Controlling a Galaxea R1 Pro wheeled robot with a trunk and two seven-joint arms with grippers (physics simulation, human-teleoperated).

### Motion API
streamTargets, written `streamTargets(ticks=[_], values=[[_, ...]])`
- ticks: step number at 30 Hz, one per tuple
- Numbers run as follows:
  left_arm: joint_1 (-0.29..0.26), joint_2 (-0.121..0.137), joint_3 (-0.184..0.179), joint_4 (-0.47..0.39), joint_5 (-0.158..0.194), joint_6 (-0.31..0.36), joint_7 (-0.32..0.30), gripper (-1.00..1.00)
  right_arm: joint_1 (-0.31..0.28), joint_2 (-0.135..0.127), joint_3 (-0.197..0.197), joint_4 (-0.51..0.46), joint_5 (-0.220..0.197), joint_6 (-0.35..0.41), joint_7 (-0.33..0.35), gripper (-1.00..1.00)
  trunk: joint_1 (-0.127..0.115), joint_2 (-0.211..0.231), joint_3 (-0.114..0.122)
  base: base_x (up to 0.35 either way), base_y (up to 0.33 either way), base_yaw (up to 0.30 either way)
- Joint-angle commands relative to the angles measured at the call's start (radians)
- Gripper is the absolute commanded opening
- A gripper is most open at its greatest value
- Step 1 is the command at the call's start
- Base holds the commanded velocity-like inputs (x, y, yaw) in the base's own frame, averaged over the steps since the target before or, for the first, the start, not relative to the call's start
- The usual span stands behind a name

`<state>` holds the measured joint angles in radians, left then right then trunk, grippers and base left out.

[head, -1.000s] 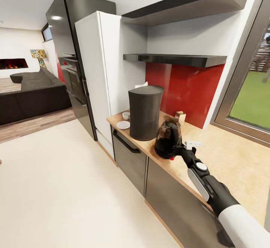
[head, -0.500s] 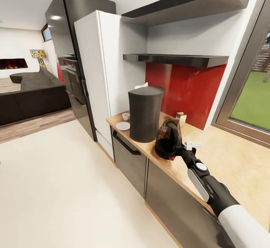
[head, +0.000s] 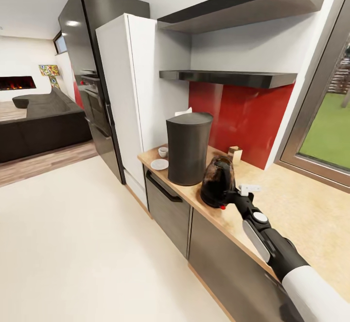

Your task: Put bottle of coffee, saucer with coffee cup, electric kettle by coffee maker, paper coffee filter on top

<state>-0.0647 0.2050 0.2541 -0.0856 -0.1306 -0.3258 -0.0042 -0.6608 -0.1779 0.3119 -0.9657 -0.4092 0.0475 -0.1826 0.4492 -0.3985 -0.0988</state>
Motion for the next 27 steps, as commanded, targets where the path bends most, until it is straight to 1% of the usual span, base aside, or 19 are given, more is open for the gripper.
streamTargets(ticks=[1,4,5,21,23,27], values=[[-0.001,0.0,0.008,0.001,-0.011,-0.004,0.0,1.0,0.0,0.003,0.007,0.019,-0.019,0.006,-0.008,-1.0,0.001,-0.002,-0.003,0.0,0.0,0.0],[-0.001,0.0,0.008,0.001,-0.011,-0.004,0.0,1.0,0.0,0.006,0.007,0.02,-0.019,0.006,-0.008,-1.0,0.001,-0.002,-0.003,0.0,0.0,0.0],[-0.001,0.0,0.008,0.001,-0.011,-0.004,0.0,1.0,0.0,0.007,0.007,0.021,-0.019,0.006,-0.008,1.0,0.001,-0.002,-0.003,0.0,0.0,0.0],[-0.001,0.001,0.008,0.001,-0.011,-0.004,0.0,1.0,0.0,0.012,0.007,0.021,-0.019,0.006,-0.008,1.0,0.001,-0.002,-0.003,-0.002,0.0,0.0],[-0.001,0.001,0.008,0.001,-0.011,-0.004,0.0,1.0,0.0,0.012,0.007,0.021,-0.019,0.006,-0.008,1.0,0.001,-0.002,-0.003,-0.106,0.0,0.0],[-0.001,0.001,0.008,0.001,-0.011,-0.005,0.0,1.0,0.0,0.012,0.007,0.02,-0.019,0.006,-0.008,1.0,0.001,-0.002,-0.003,-0.257,0.0,0.0]])
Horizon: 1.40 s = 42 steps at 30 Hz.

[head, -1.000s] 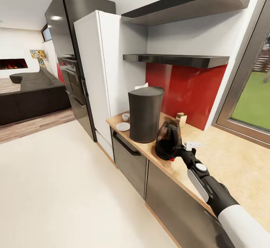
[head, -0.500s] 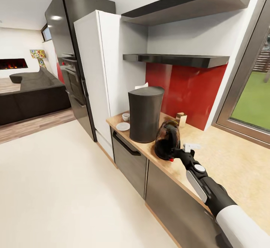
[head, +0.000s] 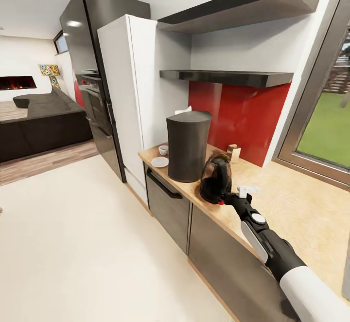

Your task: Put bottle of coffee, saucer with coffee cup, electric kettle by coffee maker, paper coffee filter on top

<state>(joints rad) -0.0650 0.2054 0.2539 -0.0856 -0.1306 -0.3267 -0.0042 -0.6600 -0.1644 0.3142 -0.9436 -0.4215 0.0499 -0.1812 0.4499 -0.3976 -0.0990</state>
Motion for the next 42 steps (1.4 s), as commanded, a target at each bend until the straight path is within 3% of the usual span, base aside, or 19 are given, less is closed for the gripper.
streamTargets(ticks=[1,19,25,30,42], values=[[-0.001,0.0,0.008,0.001,-0.011,-0.004,0.0,1.0,-0.001,-0.001,0.005,-0.002,-0.007,0.004,-0.009,1.0,0.0,-0.002,-0.002,-0.312,0.0,0.0],[-0.001,0.0,0.008,0.001,-0.011,-0.005,0.0,1.0,-0.001,0.001,0.014,-0.006,-0.007,0.003,-0.004,1.0,0.0,-0.002,-0.002,-0.323,0.098,0.0],[-0.001,0.001,0.007,0.001,-0.01,-0.006,0.0,1.0,-0.001,0.018,0.106,-0.011,-0.009,-0.029,-0.007,1.0,0.0,-0.002,-0.002,-0.111,0.064,0.019],[-0.001,0.0,0.007,0.0,-0.01,-0.006,0.0,1.0,-0.001,0.063,0.116,-0.007,-0.007,-0.041,-0.012,1.0,0.0,-0.002,-0.002,-0.008,0.005,0.214],[-0.001,0.0,0.007,0.0,-0.011,-0.008,0.0,1.0,-0.001,0.083,0.12,-0.003,-0.009,-0.042,-0.01,1.0,0.0,-0.002,-0.002,0.0,0.0,0.275]])
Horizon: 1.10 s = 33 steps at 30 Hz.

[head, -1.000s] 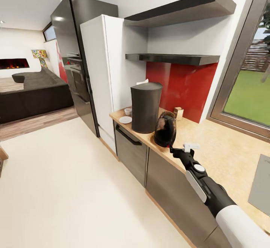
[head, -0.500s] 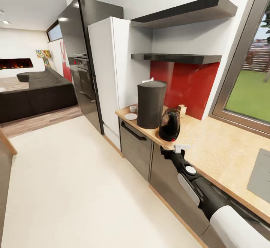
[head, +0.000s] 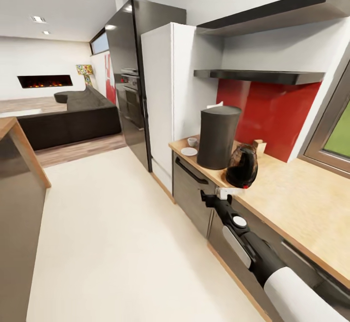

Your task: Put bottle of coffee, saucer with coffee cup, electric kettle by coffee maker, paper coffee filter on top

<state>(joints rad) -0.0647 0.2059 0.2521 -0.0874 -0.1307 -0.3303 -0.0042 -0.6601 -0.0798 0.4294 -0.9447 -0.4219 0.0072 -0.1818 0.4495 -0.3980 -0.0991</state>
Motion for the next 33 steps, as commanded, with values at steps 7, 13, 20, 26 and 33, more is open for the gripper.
streamTargets(ticks=[7,13,20,26,33], values=[[-0.002,0.001,0.007,0.0,-0.01,-0.004,0.0,1.0,-0.001,0.085,0.055,0.115,-0.004,0.003,-0.006,1.0,0.001,-0.002,-0.002,0.0,0.0,0.278],[-0.003,0.0,0.007,-0.001,-0.01,-0.004,0.0,1.0,0.0,0.127,0.174,0.336,-0.005,0.001,-0.005,1.0,0.001,-0.002,-0.002,0.0,0.0,0.272],[-0.004,-0.022,0.01,-0.11,-0.009,0.001,0.0,1.0,0.005,0.21,0.203,0.778,-0.006,0.0,-0.003,1.0,0.001,-0.002,-0.002,0.0,0.0,0.156],[-0.006,-0.082,0.007,-0.158,-0.011,0.002,0.0,1.0,0.127,0.213,0.2,0.912,-0.005,0.002,0.047,1.0,0.001,-0.002,-0.002,0.0,0.0,0.011],[-0.005,-0.092,0.01,-0.155,-0.012,0.001,0.0,1.0,0.224,0.194,0.198,0.918,-0.009,0.006,0.176,1.0,0.001,-0.002,-0.002,0.0,0.0,0.001]])
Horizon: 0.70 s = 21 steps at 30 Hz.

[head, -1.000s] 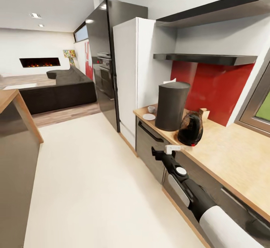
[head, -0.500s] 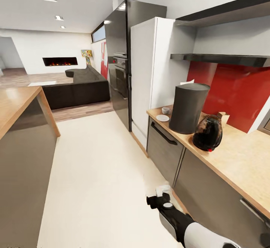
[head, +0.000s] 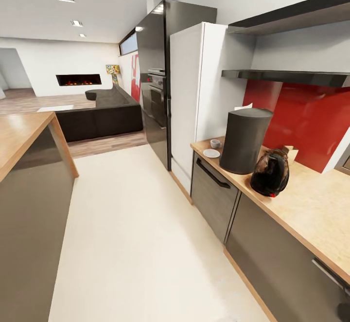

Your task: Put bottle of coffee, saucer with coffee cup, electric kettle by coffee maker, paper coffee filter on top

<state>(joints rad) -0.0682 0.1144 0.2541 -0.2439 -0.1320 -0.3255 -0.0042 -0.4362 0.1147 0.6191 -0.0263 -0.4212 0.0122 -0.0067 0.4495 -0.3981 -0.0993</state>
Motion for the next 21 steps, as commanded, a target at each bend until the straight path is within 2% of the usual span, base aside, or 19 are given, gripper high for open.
streamTargets(ticks=[1,3,5,7,10,21], values=[[-0.001,0.0,0.008,0.002,-0.011,-0.004,0.0,1.0,0.006,-0.01,0.008,0.0,-0.018,0.001,0.021,1.0,0.001,-0.002,-0.002,0.0,0.0,0.0],[0.001,0.002,0.007,0.005,-0.009,-0.004,0.0,1.0,0.012,-0.029,0.008,0.0,-0.078,0.002,0.045,1.0,0.001,-0.002,-0.002,0.0,0.0,0.0],[0.003,0.003,0.006,0.006,-0.008,-0.004,0.0,1.0,0.014,-0.036,0.008,0.0,-0.136,0.002,0.052,1.0,0.001,-0.002,-0.002,0.0,0.0,0.0],[0.004,0.003,0.005,0.006,-0.009,-0.004,0.0,1.0,0.015,-0.039,0.008,0.0,-0.175,0.002,0.055,1.0,0.001,-0.002,-0.002,0.0,0.0,0.0],[0.004,0.002,0.005,0.007,-0.011,-0.004,0.0,1.0,0.016,-0.039,0.008,0.0,-0.19,0.002,0.056,1.0,0.001,-0.002,-0.002,0.0,0.0,0.0],[0.004,0.002,0.005,0.009,-0.011,-0.004,0.0,1.0,0.016,-0.038,0.01,0.0,-0.191,0.002,0.053,1.0,0.001,-0.002,-0.002,0.0,0.0,0.0]])
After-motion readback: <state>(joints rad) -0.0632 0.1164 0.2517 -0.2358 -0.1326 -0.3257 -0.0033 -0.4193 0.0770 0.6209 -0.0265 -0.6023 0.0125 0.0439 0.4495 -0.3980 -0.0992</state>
